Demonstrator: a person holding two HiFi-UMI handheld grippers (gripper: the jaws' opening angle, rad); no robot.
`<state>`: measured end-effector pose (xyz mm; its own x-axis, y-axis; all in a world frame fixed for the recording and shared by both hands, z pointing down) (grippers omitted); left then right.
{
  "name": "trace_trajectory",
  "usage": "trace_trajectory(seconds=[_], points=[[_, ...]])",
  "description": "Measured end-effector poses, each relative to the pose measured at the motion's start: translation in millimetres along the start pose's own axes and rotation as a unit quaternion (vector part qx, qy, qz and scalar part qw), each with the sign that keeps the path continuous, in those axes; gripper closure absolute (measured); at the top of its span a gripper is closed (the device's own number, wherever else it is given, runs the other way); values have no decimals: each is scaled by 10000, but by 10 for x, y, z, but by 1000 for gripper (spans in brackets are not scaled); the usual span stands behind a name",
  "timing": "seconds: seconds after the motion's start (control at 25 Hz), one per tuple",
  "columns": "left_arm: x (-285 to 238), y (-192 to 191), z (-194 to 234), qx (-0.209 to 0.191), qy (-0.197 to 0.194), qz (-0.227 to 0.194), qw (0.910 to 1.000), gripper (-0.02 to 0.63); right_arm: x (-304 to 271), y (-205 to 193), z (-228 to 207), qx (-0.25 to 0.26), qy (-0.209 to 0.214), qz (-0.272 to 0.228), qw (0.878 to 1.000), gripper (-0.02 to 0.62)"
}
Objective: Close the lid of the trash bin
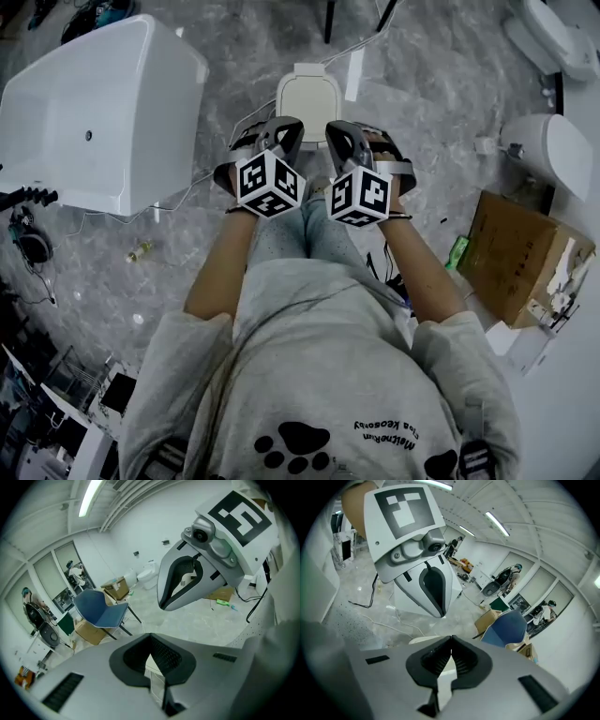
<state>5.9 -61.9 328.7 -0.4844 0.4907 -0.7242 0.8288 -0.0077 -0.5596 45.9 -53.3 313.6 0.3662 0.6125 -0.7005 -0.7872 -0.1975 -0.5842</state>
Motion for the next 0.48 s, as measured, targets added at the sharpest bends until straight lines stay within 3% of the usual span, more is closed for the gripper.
trace_trajectory(seconds=[0.48], points=[[938, 677, 342, 277, 929, -625, 9933, 586, 920, 603, -398, -132, -688, -592, 9958, 563]])
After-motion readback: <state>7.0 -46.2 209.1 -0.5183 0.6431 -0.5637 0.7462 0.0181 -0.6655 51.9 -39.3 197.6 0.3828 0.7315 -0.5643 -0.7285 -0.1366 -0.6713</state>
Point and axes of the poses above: the fingertips, and each gripper's own axes: x backward along the fingers, z to its left, y out of its top, the point moved 1 cm from there along x, backward along the fingers, and after that the axes turned 9 degrees about -x, right-handed, at the moved point
